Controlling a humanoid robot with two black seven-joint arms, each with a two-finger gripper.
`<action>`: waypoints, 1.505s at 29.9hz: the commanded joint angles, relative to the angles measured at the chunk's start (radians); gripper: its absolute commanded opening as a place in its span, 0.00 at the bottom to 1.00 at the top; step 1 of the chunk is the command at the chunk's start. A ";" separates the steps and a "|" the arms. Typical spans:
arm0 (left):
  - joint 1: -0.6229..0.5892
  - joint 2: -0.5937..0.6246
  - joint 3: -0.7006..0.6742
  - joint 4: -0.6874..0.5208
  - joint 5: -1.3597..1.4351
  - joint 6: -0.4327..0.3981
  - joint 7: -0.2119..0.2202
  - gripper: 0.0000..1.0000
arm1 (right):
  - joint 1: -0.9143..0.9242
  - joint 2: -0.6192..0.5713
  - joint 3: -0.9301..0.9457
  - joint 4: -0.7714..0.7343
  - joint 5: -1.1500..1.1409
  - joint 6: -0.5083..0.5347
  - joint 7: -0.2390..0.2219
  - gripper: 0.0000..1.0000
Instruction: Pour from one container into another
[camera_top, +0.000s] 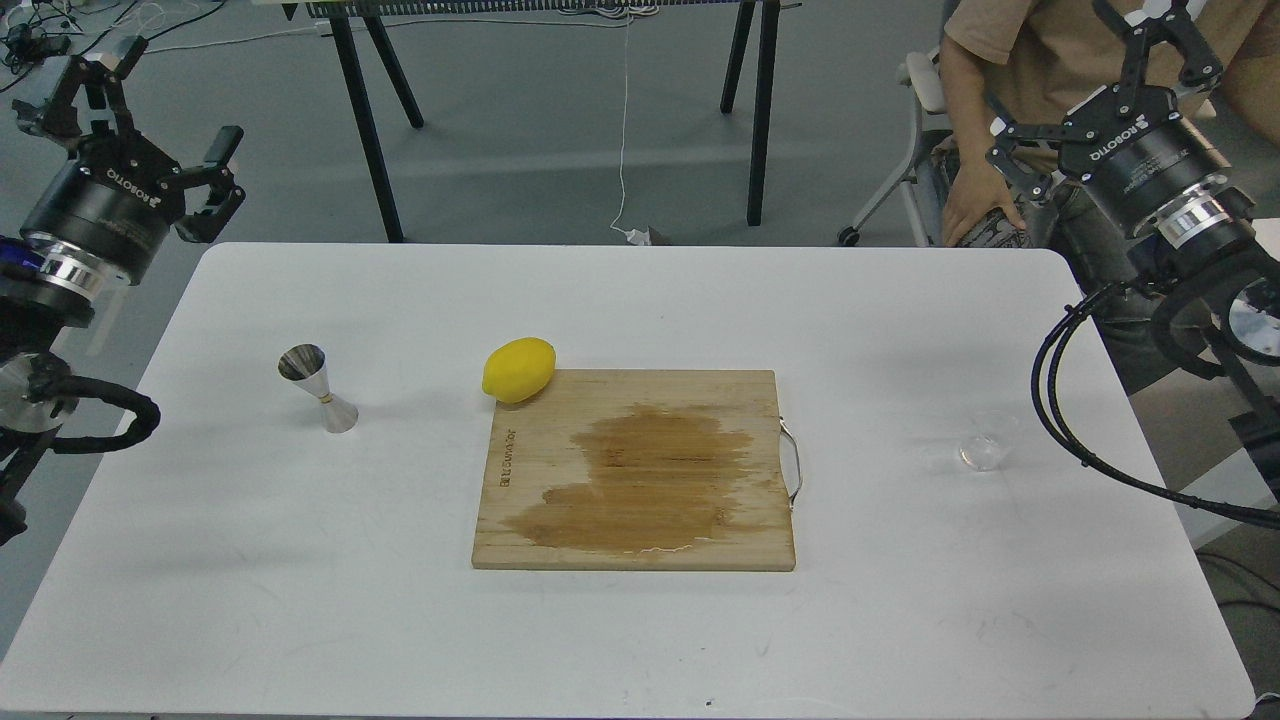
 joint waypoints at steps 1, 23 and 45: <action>-0.003 -0.003 -0.002 -0.005 -0.005 0.000 0.000 1.00 | 0.000 0.001 0.000 0.000 0.000 0.000 0.002 1.00; -0.107 0.146 0.008 -0.078 0.807 0.074 0.000 1.00 | -0.021 0.006 -0.003 0.002 0.000 0.000 0.002 1.00; 0.363 0.486 0.026 -0.430 1.472 0.977 0.000 0.99 | -0.041 0.027 0.000 0.002 0.002 0.000 0.003 1.00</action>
